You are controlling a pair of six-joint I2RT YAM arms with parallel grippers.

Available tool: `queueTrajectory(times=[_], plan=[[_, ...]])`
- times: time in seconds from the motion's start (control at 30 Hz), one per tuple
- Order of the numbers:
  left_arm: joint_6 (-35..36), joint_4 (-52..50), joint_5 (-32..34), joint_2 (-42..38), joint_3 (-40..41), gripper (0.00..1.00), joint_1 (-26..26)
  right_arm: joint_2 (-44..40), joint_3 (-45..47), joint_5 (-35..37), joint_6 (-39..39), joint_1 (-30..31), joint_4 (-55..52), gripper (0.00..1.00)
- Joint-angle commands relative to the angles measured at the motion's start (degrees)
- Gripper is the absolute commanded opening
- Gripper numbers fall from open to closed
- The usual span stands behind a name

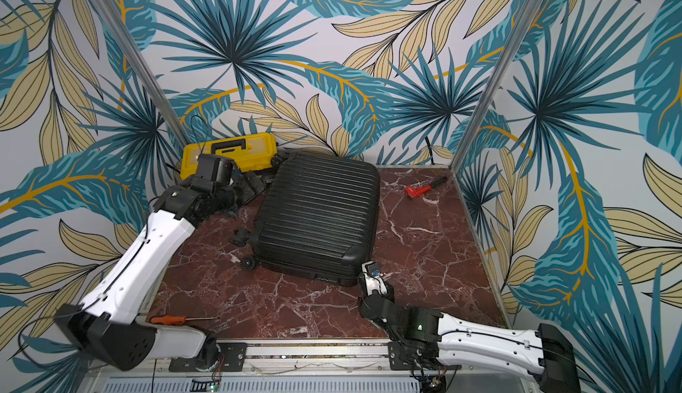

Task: Open the suitcase zippers
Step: Unzip the zipper on the suitcase.

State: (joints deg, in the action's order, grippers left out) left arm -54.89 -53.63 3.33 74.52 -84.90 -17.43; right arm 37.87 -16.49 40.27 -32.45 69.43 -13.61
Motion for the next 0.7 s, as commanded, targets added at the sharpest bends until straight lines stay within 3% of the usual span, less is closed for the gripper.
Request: queueTrajectory(times=[0.0, 0.17, 0.47, 0.67], plan=[[-4.13, -8.32, 3.49, -6.32, 3.27, 0.99, 1.05, -0.90, -0.50, 3.96, -1.21, 0.09, 1.74, 0.00], [-9.81, -9.93, -8.07, -11.56, 12.15, 0.99, 7.31, 0.41, -0.65, 3.28, -0.68, 0.09, 2.37, 0.00], [-15.72, -9.69, -10.87, -6.15, 14.76, 1.00, 7.85, 0.45, -2.13, 2.07, 0.08, 0.09, -0.97, 0.00], [-17.57, -4.70, -11.81, -2.84, 17.14, 0.92, 8.75, 1.31, -2.52, 0.21, -0.09, 0.09, -0.83, 0.00]])
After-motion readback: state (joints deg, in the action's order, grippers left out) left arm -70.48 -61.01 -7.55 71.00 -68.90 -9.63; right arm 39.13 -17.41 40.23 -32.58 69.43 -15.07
